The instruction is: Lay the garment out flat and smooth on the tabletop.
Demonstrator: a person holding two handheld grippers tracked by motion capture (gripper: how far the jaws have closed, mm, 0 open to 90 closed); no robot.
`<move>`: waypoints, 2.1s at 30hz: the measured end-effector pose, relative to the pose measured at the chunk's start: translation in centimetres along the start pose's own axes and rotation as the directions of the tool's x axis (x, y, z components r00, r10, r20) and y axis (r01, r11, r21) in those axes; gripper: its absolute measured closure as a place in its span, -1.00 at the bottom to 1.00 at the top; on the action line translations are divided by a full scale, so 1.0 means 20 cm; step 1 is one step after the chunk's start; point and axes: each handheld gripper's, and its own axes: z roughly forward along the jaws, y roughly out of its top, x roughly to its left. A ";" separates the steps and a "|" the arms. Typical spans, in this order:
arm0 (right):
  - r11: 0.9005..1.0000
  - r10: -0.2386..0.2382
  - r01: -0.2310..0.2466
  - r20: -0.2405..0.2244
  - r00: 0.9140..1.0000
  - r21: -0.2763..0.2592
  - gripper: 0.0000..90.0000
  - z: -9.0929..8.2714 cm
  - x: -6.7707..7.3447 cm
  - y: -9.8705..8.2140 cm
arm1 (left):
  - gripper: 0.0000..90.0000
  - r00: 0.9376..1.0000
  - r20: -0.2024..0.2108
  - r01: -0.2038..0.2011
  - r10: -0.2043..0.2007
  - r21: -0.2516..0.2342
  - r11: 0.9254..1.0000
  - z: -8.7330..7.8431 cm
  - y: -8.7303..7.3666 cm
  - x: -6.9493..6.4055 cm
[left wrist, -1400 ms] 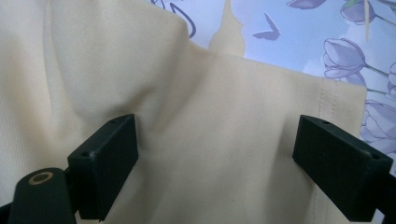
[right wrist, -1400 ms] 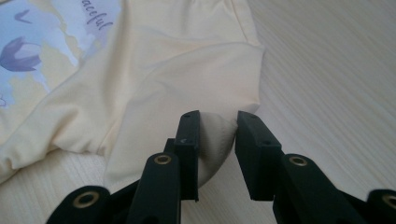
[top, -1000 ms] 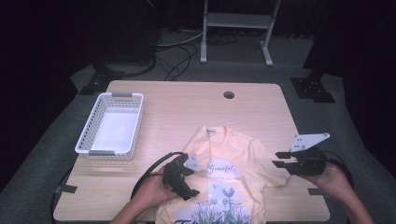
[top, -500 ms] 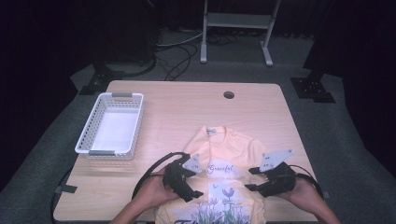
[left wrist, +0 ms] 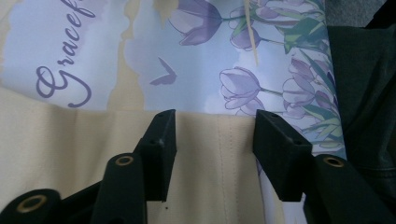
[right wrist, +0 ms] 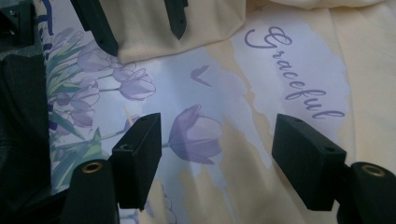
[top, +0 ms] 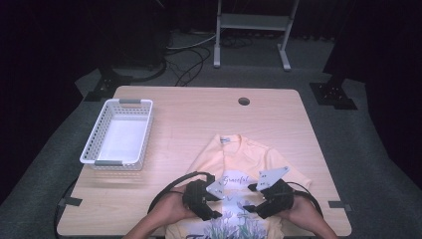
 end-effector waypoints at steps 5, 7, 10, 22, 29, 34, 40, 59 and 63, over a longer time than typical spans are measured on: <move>1.000 -0.021 0.021 -0.013 1.000 0.009 -0.39 0.07 0.00 0.02 | 0.40 1.000 -0.002 -0.007 0.007 0.009 1.000 0.01 0.02 0.01; 0.999 -0.030 0.030 -0.006 1.000 0.015 -0.40 0.09 0.00 0.02 | 0.51 1.000 -0.013 -0.009 0.009 0.014 1.000 0.01 0.02 0.01; 1.000 -0.025 0.026 -0.006 1.000 0.016 -0.43 0.12 -0.01 0.02 | 0.65 1.000 -0.020 -0.014 0.014 0.024 1.000 0.01 0.03 0.02; 0.999 -0.031 0.031 -0.027 0.999 -0.018 -0.49 0.10 -0.04 -0.03 | 0.84 0.999 -0.004 -0.042 0.042 0.059 0.997 -0.01 0.08 0.06; 0.999 -0.035 0.035 -0.029 0.999 -0.011 -0.50 0.07 -0.05 -0.06 | 0.84 0.998 -0.010 -0.069 0.070 0.076 0.995 -0.05 0.12 0.08; 0.999 -0.033 0.033 -0.030 0.999 -0.011 -0.51 0.05 -0.05 -0.08 | 0.85 0.997 -0.039 -0.068 0.072 0.092 0.993 -0.11 0.12 0.10; 0.999 -0.033 0.033 -0.028 0.999 0.006 -0.51 0.04 -0.04 -0.09 | 0.85 0.995 -0.079 -0.051 0.060 0.111 0.993 -0.20 0.08 0.13; 0.998 -0.025 0.026 -0.015 1.000 0.055 -0.54 0.04 -0.03 -0.07 | 0.85 0.988 -0.150 0.000 0.017 0.111 0.994 -0.38 -0.06 0.18; 0.998 -0.025 0.026 -0.016 1.000 0.064 -0.54 0.04 -0.03 -0.06 | 0.85 0.987 -0.163 0.005 0.013 0.111 0.994 -0.40 -0.07 0.19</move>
